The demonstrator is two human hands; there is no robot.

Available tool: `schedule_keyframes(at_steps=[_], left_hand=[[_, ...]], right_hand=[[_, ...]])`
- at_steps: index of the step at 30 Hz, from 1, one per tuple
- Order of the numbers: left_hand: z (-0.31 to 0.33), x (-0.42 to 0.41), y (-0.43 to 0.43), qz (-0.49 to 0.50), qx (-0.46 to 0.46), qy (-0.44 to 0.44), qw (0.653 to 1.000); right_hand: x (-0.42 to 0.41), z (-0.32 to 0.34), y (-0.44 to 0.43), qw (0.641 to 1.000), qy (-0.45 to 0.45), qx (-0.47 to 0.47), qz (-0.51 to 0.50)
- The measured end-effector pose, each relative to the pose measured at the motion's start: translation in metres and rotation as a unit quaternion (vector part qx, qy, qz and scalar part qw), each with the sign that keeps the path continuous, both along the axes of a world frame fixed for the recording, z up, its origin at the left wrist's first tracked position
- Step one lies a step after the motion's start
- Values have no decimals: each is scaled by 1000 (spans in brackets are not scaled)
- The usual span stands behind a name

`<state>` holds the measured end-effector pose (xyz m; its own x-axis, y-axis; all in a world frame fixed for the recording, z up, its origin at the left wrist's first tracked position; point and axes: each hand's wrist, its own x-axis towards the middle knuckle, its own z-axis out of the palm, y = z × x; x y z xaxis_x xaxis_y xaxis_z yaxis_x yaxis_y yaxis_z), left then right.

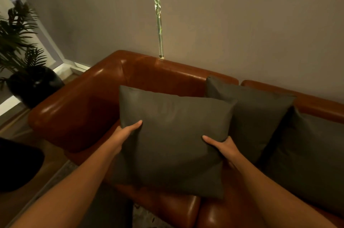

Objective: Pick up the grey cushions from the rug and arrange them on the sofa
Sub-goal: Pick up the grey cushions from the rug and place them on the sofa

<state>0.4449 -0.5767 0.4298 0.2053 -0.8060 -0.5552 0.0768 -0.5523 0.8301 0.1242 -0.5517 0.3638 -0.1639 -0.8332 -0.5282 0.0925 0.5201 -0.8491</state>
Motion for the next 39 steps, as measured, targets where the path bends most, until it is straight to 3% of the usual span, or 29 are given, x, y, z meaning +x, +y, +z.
schedule_keyframes(at_steps=[8, 14, 21, 28, 34, 39], left_hand=[[-26, 40, -105, -25, 10, 1, 1000], [-41, 72, -185, -78, 64, 59, 993], [-62, 96, -273, -75, 63, 36, 995], [-104, 91, -326, -63, 64, 44, 995], [-152, 82, -349, -110, 68, 89, 988], [-189, 83, -348, -103, 82, 74, 989]], right_hand=[[45, -14, -77, 999, 14, 7, -32], [88, -40, -132, 996, 14, 4, -84], [120, -64, -192, 995, 16, 12, -96], [116, -82, -246, 992, 70, 5, -103], [93, -116, -264, 985, 131, 47, -103], [91, -145, -259, 979, 154, 104, -79]])
